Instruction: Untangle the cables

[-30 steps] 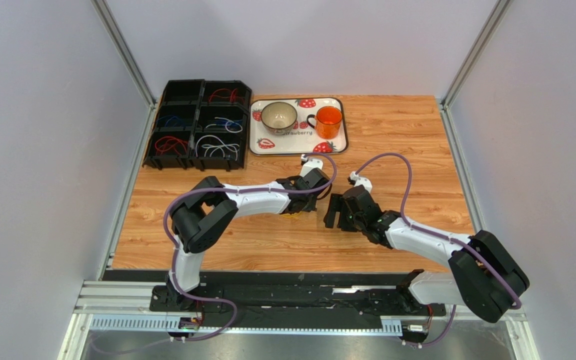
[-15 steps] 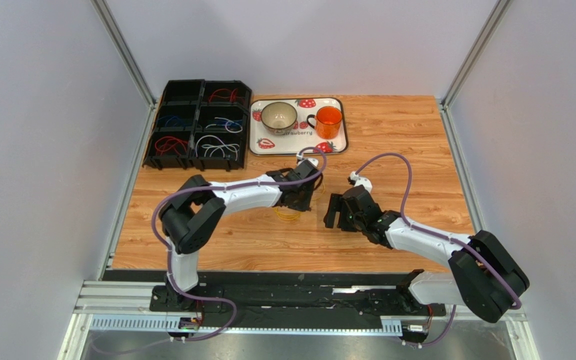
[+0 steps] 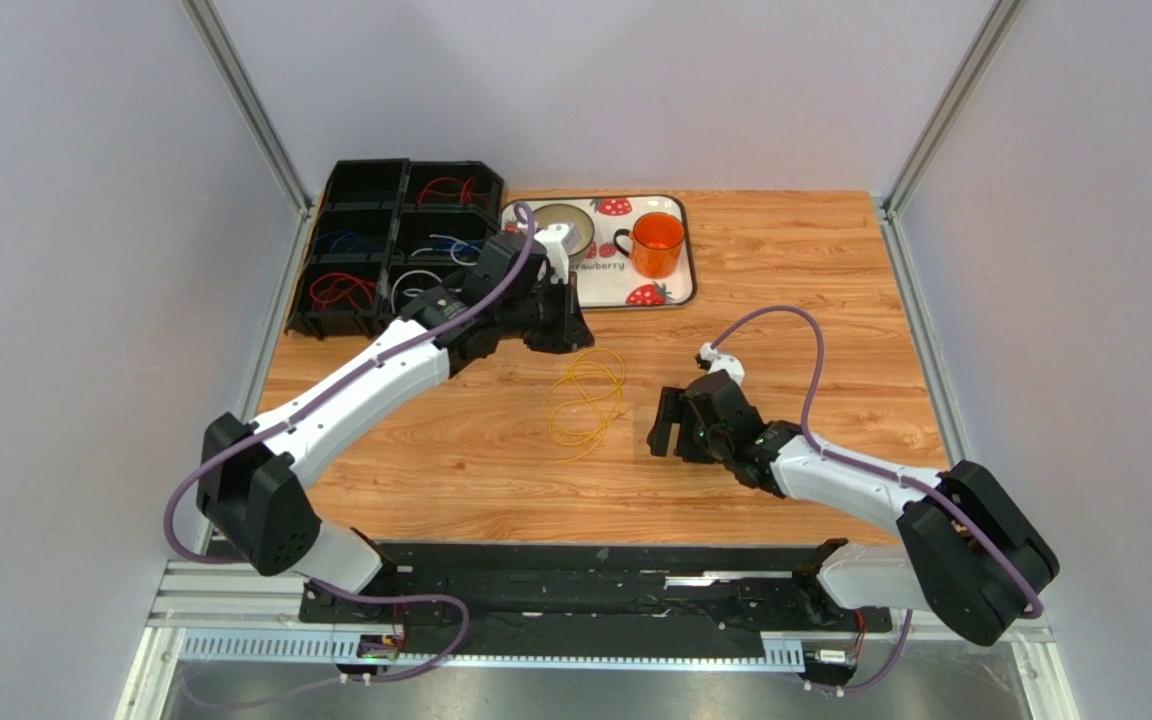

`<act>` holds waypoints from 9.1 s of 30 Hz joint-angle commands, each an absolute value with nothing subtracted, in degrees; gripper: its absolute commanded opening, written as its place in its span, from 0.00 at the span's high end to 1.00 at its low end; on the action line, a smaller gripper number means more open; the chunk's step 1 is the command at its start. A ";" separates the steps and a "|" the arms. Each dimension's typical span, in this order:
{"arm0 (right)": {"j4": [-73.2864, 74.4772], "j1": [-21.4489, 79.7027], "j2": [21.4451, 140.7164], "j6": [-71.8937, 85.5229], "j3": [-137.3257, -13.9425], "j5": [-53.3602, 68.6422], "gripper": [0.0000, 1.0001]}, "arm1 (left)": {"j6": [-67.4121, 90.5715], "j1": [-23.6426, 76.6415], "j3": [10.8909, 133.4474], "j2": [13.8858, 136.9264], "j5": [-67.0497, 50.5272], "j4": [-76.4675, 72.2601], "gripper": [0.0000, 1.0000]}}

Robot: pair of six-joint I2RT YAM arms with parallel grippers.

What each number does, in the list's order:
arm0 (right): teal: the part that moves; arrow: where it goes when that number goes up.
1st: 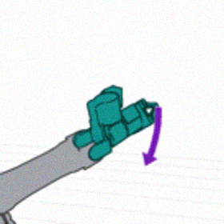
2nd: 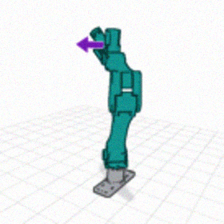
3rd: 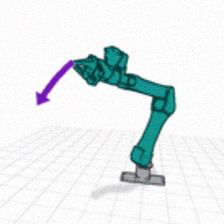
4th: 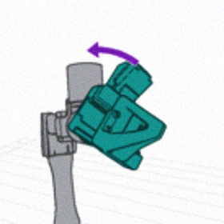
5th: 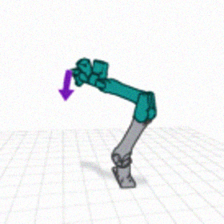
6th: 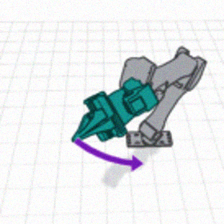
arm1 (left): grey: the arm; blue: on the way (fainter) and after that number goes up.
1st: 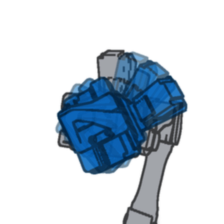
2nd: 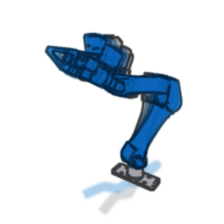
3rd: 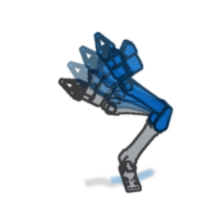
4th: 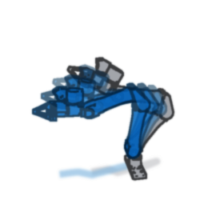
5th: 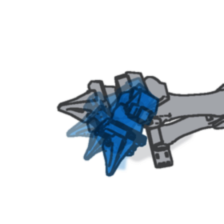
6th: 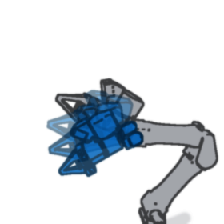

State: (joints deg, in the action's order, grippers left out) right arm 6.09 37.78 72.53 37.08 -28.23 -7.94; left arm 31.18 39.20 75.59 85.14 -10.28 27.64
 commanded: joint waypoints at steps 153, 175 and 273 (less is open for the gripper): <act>7.21 37.70 76.64 36.74 -29.97 -6.15 0.21 | -8.53 34.37 96.57 112.33 -5.54 45.34 1.00; 7.47 37.53 76.46 36.91 -29.88 -6.24 0.21 | -4.13 29.36 128.40 96.33 10.10 56.16 1.00; 5.45 37.79 80.24 34.98 -32.43 -4.31 0.25 | 24.78 -9.05 132.81 127.54 8.62 14.05 0.10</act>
State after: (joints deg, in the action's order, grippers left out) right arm 3.99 37.69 79.15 35.09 -32.84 -5.52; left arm 22.50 -8.75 133.93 136.81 10.70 10.61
